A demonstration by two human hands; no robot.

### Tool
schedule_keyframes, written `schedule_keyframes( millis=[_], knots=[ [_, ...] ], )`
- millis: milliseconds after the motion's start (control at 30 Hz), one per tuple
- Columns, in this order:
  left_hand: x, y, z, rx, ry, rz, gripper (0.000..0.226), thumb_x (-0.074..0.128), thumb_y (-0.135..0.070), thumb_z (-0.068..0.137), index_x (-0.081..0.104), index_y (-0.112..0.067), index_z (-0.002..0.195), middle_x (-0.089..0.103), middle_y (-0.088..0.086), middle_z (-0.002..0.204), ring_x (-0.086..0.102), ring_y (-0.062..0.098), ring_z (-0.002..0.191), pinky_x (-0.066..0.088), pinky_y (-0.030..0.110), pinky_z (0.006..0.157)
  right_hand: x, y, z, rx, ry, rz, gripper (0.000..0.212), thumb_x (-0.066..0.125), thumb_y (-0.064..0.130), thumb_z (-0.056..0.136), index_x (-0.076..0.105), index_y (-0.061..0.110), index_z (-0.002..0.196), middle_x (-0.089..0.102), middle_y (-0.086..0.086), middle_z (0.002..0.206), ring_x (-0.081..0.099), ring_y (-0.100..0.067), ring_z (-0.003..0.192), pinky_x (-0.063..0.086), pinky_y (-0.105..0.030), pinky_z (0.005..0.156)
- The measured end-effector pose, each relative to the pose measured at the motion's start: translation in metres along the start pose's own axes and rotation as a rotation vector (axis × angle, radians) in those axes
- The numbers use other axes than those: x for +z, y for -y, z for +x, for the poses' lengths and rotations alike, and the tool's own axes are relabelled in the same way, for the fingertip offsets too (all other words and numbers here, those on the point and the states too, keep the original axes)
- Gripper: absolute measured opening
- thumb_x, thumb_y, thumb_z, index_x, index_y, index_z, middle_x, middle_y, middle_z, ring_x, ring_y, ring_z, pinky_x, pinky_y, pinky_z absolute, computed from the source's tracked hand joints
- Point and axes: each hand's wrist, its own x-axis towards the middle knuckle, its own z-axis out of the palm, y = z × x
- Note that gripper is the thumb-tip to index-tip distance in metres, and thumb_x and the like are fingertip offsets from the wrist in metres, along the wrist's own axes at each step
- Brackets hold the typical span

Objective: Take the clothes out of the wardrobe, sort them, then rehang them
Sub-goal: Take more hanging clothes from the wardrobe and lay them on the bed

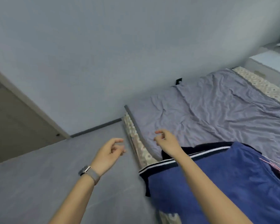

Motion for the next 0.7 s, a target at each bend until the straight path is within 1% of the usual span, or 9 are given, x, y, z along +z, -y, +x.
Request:
schedule_keyframes(
  millis=[67,133,200,233,333,433,500,600,700],
  knots=[
    [-0.072,0.032,-0.071,-0.081,-0.186,-0.158,0.019,0.050,-0.006,0.093,0.055,-0.022,0.103,0.069,0.001,0.079,0.062,0.006,0.071,0.046,0.009,0.063,0.077,0.054,-0.036,-0.047,0.116,0.128,0.023,0.051,0.005,0.090,0.058,0.007,0.112,0.067,-0.008,0.086,0.060,-0.016,0.074,0.047,-0.028,0.073],
    [-0.129,0.068,-0.149,-0.140,-0.353,-0.220,0.021,0.051,-0.006,0.093,0.056,-0.023,0.103,0.071,-0.002,0.074,0.062,0.002,0.067,0.046,0.009,0.064,0.153,0.097,-0.079,-0.109,0.235,0.196,0.023,0.051,0.004,0.090,0.058,0.010,0.111,0.068,-0.002,0.084,0.062,-0.013,0.069,0.048,-0.026,0.069],
    [-0.170,0.105,-0.231,-0.197,-0.499,-0.276,0.023,0.052,-0.005,0.092,0.056,-0.024,0.105,0.072,-0.006,0.077,0.062,0.001,0.068,0.046,0.010,0.067,0.225,0.134,-0.127,-0.170,0.383,0.218,0.022,0.051,0.007,0.092,0.059,0.016,0.110,0.069,-0.002,0.085,0.064,-0.013,0.074,0.050,-0.025,0.069],
    [-0.183,0.121,-0.269,-0.233,-0.569,-0.318,0.024,0.053,-0.004,0.091,0.056,-0.024,0.105,0.072,-0.005,0.077,0.062,0.002,0.069,0.046,0.010,0.067,0.255,0.148,-0.152,-0.185,0.462,0.227,0.021,0.050,0.008,0.093,0.058,0.019,0.109,0.070,-0.002,0.087,0.064,-0.013,0.076,0.051,-0.025,0.069],
    [-0.210,0.162,-0.366,-0.347,-0.766,-0.406,0.025,0.053,-0.003,0.091,0.056,-0.021,0.109,0.073,0.001,0.078,0.065,0.005,0.072,0.049,0.013,0.068,0.332,0.186,-0.219,-0.218,0.680,0.196,0.020,0.048,0.007,0.095,0.058,0.019,0.107,0.068,-0.003,0.085,0.062,-0.016,0.074,0.051,-0.027,0.070],
    [-0.230,0.198,-0.439,-0.441,-1.017,-0.476,0.022,0.051,-0.001,0.092,0.057,-0.018,0.104,0.071,-0.004,0.065,0.064,0.000,0.064,0.046,0.009,0.065,0.401,0.214,-0.274,-0.290,0.895,0.085,0.019,0.049,0.006,0.094,0.059,0.015,0.108,0.064,-0.004,0.075,0.060,-0.015,0.069,0.051,-0.028,0.070],
    [-0.240,0.214,-0.479,-0.483,-1.189,-0.522,0.020,0.050,-0.002,0.093,0.058,-0.017,0.104,0.069,-0.007,0.061,0.062,-0.001,0.059,0.046,0.010,0.064,0.443,0.229,-0.308,-0.345,1.032,0.036,0.020,0.048,0.004,0.094,0.060,0.014,0.108,0.062,-0.005,0.071,0.060,-0.012,0.065,0.052,-0.024,0.068],
    [-0.252,0.229,-0.530,-0.539,-1.396,-0.586,0.019,0.051,-0.005,0.093,0.059,-0.021,0.100,0.069,-0.008,0.061,0.063,0.002,0.063,0.049,0.017,0.069,0.499,0.248,-0.354,-0.382,1.178,-0.006,0.020,0.046,0.001,0.095,0.060,0.012,0.104,0.060,-0.003,0.070,0.057,-0.011,0.061,0.052,-0.017,0.062],
    [-0.262,0.234,-0.576,-0.567,-1.556,-0.610,0.022,0.050,-0.006,0.094,0.059,-0.025,0.098,0.069,-0.009,0.064,0.064,0.002,0.068,0.050,0.015,0.069,0.555,0.261,-0.400,-0.426,1.300,-0.074,0.020,0.046,0.001,0.096,0.061,0.011,0.104,0.059,-0.002,0.068,0.055,-0.013,0.062,0.051,-0.023,0.064]
  ],
)
